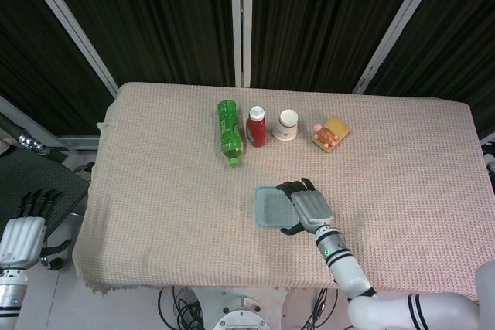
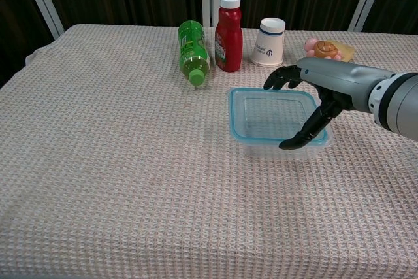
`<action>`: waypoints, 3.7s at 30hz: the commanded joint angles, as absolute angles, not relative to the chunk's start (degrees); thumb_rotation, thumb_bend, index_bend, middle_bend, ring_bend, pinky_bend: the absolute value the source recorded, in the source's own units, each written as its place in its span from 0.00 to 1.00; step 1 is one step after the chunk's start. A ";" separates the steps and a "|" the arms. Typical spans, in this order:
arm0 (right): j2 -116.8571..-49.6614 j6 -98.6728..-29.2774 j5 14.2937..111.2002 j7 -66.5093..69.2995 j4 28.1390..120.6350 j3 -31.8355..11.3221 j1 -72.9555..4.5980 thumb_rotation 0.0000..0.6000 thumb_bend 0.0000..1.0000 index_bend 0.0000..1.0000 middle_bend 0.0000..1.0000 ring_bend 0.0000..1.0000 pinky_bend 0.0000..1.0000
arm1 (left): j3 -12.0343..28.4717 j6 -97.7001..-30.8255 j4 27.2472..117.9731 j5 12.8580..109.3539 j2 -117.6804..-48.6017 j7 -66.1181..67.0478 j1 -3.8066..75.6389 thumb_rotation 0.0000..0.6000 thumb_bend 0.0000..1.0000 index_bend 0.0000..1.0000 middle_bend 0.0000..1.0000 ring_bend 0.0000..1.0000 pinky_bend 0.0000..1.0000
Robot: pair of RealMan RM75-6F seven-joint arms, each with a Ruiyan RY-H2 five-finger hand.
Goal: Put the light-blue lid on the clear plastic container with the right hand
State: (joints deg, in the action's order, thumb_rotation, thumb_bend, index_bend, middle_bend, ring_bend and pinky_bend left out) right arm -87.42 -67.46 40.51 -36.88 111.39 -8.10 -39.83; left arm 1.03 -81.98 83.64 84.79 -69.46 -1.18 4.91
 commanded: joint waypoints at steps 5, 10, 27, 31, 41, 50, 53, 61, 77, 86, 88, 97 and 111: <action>-86.86 -67.58 39.95 -35.79 110.67 -7.83 -39.58 1.00 0.22 0.19 0.44 0.12 0.00 | 1.01 -81.93 83.82 85.01 -69.39 -0.94 5.11 1.00 0.00 0.14 0.09 0.00 0.01; -86.85 -67.39 39.85 -35.56 110.21 -7.82 -39.85 1.00 0.22 0.19 0.43 0.12 0.00 | 0.93 -82.08 84.03 85.01 -69.37 -0.67 5.03 1.00 0.00 0.14 0.09 0.00 0.01; -87.91 -66.80 38.42 -36.47 108.71 -7.45 -41.31 1.00 0.21 0.13 0.39 0.11 0.00 | 0.78 -81.63 83.33 84.80 -69.80 -1.25 5.09 1.00 0.00 0.14 0.09 0.00 0.01; -87.38 -66.76 39.29 -36.00 109.16 -7.11 -41.16 1.00 0.14 0.03 0.30 0.06 0.00 | 0.75 -81.71 83.24 84.75 -69.82 -1.35 5.01 1.00 0.00 0.14 0.09 0.00 0.01; -86.47 -66.21 40.36 -35.08 109.56 -6.55 -41.01 1.00 0.00 0.00 0.22 0.02 0.00 | 0.80 -81.99 83.42 84.97 -69.84 -0.94 5.06 1.00 0.00 0.14 0.09 0.00 0.01; -85.52 -66.49 40.20 -36.21 110.63 -6.01 -41.39 1.00 0.00 0.00 0.14 0.00 0.00 | 0.89 -82.25 83.55 84.98 -69.84 -0.63 5.05 1.00 0.00 0.14 0.09 0.00 0.01; -85.21 -66.60 40.02 -36.80 110.97 -5.76 -41.56 1.00 0.00 0.00 0.13 0.00 0.00 | 0.84 -82.20 83.63 84.98 -69.80 -0.57 5.04 1.00 0.00 0.14 0.09 0.00 0.01; -84.22 -67.58 39.89 -38.54 112.74 -5.32 -42.02 1.00 0.00 0.00 0.10 0.00 0.00 | 0.78 -82.31 84.06 85.02 -69.63 -0.15 4.99 1.00 0.00 0.14 0.09 0.00 0.00; -86.37 -68.23 38.99 -40.64 113.54 -8.45 -45.27 1.00 0.03 0.15 0.35 0.04 0.00 | 0.53 -82.72 84.61 85.37 -69.36 0.06 4.75 1.00 0.00 0.14 0.09 0.00 0.00; -88.98 -70.20 39.86 -42.01 111.33 -8.00 -46.01 1.00 0.01 0.16 0.30 0.02 0.00 | 0.46 -82.31 84.33 85.04 -69.47 -0.36 4.70 1.00 0.00 0.14 0.09 0.00 0.00; -89.33 -70.68 40.55 -42.07 111.01 -7.78 -45.91 1.00 0.00 0.16 0.29 0.02 0.00 | 0.46 -82.26 84.31 85.07 -69.46 -0.36 4.75 1.00 0.00 0.14 0.09 0.00 0.00; -90.38 -69.67 40.82 -42.29 109.88 -7.20 -46.22 1.00 0.00 0.16 0.26 0.00 0.00 | 0.49 -82.03 84.44 84.96 -69.36 -0.22 4.84 1.00 0.00 0.14 0.09 0.00 0.00; -91.93 -68.70 40.06 -42.61 107.53 -7.21 -46.70 1.00 0.00 0.16 0.27 0.00 0.00 | 0.42 -81.73 84.14 84.79 -69.46 -0.56 4.84 1.00 0.00 0.14 0.09 0.00 0.00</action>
